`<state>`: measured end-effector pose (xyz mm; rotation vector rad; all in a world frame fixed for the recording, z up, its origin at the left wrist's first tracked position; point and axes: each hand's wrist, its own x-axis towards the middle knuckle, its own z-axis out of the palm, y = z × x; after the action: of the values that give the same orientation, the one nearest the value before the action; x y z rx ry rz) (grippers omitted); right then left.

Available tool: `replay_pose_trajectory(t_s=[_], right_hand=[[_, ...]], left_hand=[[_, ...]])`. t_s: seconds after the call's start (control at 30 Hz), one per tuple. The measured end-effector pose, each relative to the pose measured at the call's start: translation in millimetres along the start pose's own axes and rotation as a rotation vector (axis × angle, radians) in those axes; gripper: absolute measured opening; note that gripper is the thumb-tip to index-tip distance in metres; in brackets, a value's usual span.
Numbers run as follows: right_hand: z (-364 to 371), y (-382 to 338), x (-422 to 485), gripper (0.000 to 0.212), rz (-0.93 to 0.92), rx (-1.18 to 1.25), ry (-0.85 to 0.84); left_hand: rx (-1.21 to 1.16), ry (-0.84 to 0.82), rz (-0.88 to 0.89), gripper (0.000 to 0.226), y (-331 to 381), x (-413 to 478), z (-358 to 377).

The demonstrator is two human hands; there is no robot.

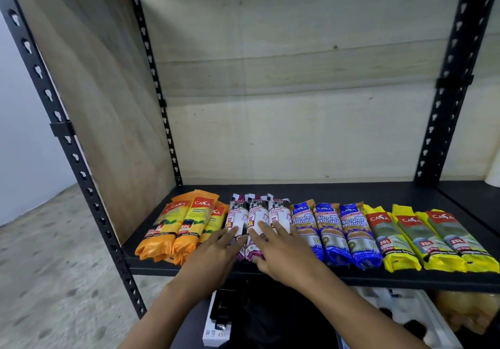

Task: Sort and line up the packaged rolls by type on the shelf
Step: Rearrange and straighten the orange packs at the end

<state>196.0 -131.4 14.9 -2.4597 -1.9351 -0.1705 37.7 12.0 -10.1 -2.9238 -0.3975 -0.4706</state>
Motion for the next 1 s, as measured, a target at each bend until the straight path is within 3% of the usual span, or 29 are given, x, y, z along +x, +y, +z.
replay_pose_trajectory(t_s=[0.33, 0.57, 0.73, 0.9, 1.0], right_hand=[[2, -8, 2, 0.069, 0.007, 0.005, 0.037], [-15, -6, 4, 0.098, 0.001, 0.181, -0.048], [-28, -31, 16, 0.085, -0.048, 0.289, 0.083], [-31, -67, 37, 0.08, -0.102, 0.39, 0.096], [-28, -86, 50, 0.085, -0.093, 0.474, 0.084]], left_hand=[[-0.148, 0.041, -0.02, 0.058, 2, -3, 3], [-0.253, 0.057, -0.052, 0.076, 3, -22, -19], [-0.248, 0.211, -0.166, 0.074, -35, -52, -50], [-0.236, 0.075, -0.352, 0.08, -88, -73, -53], [-0.267, 0.012, -0.348, 0.081, -106, -79, -52]])
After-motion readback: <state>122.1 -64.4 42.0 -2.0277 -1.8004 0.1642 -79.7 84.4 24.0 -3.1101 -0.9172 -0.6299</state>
